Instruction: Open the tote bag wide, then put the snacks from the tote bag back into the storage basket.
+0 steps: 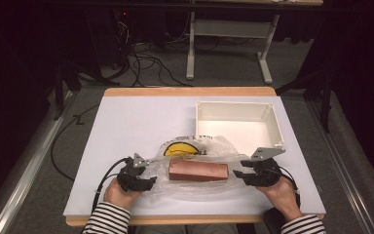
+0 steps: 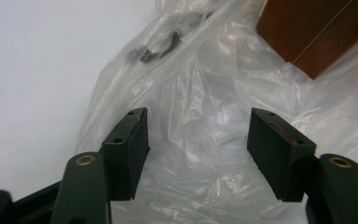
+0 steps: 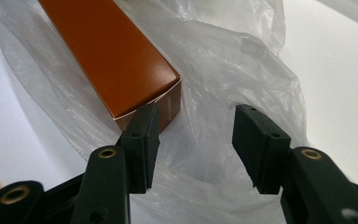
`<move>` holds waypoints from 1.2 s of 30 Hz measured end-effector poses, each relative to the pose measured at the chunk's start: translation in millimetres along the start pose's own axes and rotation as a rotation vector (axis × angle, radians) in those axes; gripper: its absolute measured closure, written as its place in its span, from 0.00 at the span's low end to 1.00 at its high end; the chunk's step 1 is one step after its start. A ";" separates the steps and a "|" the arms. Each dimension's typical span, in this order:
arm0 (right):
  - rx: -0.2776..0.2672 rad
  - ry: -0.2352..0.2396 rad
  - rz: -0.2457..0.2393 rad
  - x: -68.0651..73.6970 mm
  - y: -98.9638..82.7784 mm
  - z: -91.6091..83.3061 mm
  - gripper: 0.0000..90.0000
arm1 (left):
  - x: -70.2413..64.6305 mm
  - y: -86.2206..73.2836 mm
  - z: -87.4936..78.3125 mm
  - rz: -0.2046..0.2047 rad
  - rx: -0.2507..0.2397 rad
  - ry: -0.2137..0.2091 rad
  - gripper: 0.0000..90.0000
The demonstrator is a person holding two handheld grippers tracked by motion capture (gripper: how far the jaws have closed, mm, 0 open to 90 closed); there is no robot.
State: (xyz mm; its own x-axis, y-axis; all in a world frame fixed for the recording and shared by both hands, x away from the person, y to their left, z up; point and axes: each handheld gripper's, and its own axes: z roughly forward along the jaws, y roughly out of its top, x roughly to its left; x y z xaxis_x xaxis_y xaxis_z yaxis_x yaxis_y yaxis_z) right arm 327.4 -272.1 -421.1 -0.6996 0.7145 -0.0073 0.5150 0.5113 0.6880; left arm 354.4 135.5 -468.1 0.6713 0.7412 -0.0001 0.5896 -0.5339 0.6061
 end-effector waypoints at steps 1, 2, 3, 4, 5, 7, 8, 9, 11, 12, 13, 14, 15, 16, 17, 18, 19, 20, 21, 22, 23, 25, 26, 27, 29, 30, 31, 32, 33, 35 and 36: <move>-0.004 0.001 -0.003 0.7 0.6 -0.2 0.57 | 0.5 -0.5 0.0 -0.004 -0.002 -0.003 0.43; -0.009 0.004 -0.005 1.2 1.3 -0.5 0.57 | 0.9 -1.2 0.1 -0.007 -0.006 -0.005 0.42; -0.014 0.006 -0.010 1.3 1.9 -0.9 0.57 | 1.3 -1.8 0.2 -0.010 -0.010 -0.008 0.42; -0.018 0.008 -0.010 1.7 2.6 -1.6 0.57 | 1.7 -2.2 0.2 -0.011 -0.013 -0.010 0.41; -0.020 0.012 -0.012 2.0 3.4 -2.5 0.57 | 1.9 -2.7 0.3 -0.013 -0.016 -0.011 0.41; -0.033 0.022 -0.015 2.5 4.8 -4.0 0.57 | 2.0 -3.4 0.3 -0.013 -0.021 -0.012 0.41; -0.037 0.028 -0.009 3.1 5.5 -4.9 0.57 | 2.2 -3.5 0.2 -0.010 -0.021 -0.011 0.41; -0.044 0.029 -0.016 3.1 6.1 -5.2 0.57 | 2.0 -3.5 0.0 -0.011 -0.020 -0.009 0.41; -0.043 0.034 -0.020 3.9 7.1 -5.7 0.57 | 1.8 -3.7 -0.4 -0.009 -0.017 -0.007 0.41; -0.041 0.039 -0.025 4.1 7.5 -5.4 0.56 | 1.8 -3.8 -0.4 -0.009 -0.018 -0.007 0.41; -0.044 0.041 -0.023 4.5 7.6 -4.6 0.56 | 1.9 -3.8 -0.3 -0.010 -0.018 -0.008 0.41; -0.044 0.042 -0.023 4.6 7.7 -4.1 0.56 | 2.0 -3.9 -0.3 -0.010 -0.019 -0.008 0.41; -0.044 0.043 -0.024 4.6 8.0 -3.9 0.56 | 2.3 -3.9 -0.1 -0.008 -0.020 -0.009 0.41; -0.044 0.045 -0.024 4.7 8.7 -3.9 0.56 | 2.4 -4.0 0.0 -0.009 -0.021 -0.011 0.41; -0.045 0.044 -0.026 4.4 9.5 -4.0 0.56 | 2.5 -4.1 0.0 -0.009 -0.022 -0.011 0.40; -0.048 0.044 -0.025 4.2 10.6 -4.0 0.56 | 2.4 -4.2 0.1 -0.009 -0.023 -0.010 0.40; -0.052 0.045 -0.026 4.3 11.8 -4.0 0.56 | 2.3 -4.3 0.1 -0.010 -0.024 -0.010 0.40; -0.058 0.047 -0.027 4.7 13.2 -3.6 0.56 | 2.3 -4.3 0.1 -0.010 -0.024 -0.011 0.40; -0.064 0.048 -0.034 5.0 14.6 -3.1 0.56 | 2.3 -4.4 0.1 -0.010 -0.024 -0.011 0.40; -0.063 0.051 -0.037 5.7 16.0 -2.7 0.55 | 2.3 -4.4 0.1 -0.011 -0.025 -0.011 0.40; -0.065 0.055 -0.041 6.3 17.5 -1.5 0.55 | 2.2 -4.4 0.1 -0.011 -0.025 -0.010 0.40; -0.068 0.064 -0.048 8.0 20.2 0.5 0.54 | 2.1 -4.7 0.0 -0.014 -0.026 -0.010 0.40; -0.067 0.069 -0.052 8.8 21.6 1.3 0.54 | 2.1 -5.0 0.0 -0.015 -0.028 -0.010 0.40; -0.068 0.071 -0.057 9.5 22.7 1.9 0.54 | 2.3 -5.2 0.1 -0.013 -0.031 -0.010 0.40; -0.075 0.077 -0.066 10.2 24.7 3.2 0.54 | 2.3 -5.5 0.1 -0.013 -0.033 -0.011 0.40; -0.075 0.078 -0.072 10.3 25.5 3.3 0.54 | 2.3 -5.5 0.1 -0.015 -0.032 -0.011 0.40; -0.077 0.080 -0.069 11.0 26.4 3.6 0.54 | 2.3 -5.4 0.1 -0.015 -0.032 -0.012 0.40; -0.083 0.083 -0.072 11.5 27.3 4.1 0.54 | 2.4 -5.4 0.1 -0.015 -0.032 -0.012 0.40; -0.084 0.082 -0.082 12.1 28.3 4.0 0.54 | 2.4 -5.4 0.1 -0.016 -0.032 -0.012 0.40; -0.094 0.087 -0.089 13.6 29.3 3.9 0.54 | 2.0 -4.7 0.4 -0.017 -0.030 -0.009 0.40; -0.096 0.090 -0.092 14.1 29.7 4.2 0.54 | 1.7 -4.4 0.5 -0.018 -0.029 -0.007 0.40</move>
State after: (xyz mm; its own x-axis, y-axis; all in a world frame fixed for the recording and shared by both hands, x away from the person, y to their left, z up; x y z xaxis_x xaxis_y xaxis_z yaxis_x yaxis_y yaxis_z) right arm 334.9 -244.8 -403.8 -0.7855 0.6188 -0.0113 0.4000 0.5215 0.7537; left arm 353.2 138.8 -471.2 0.6641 0.7475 -0.0165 0.5883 -0.5088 0.6285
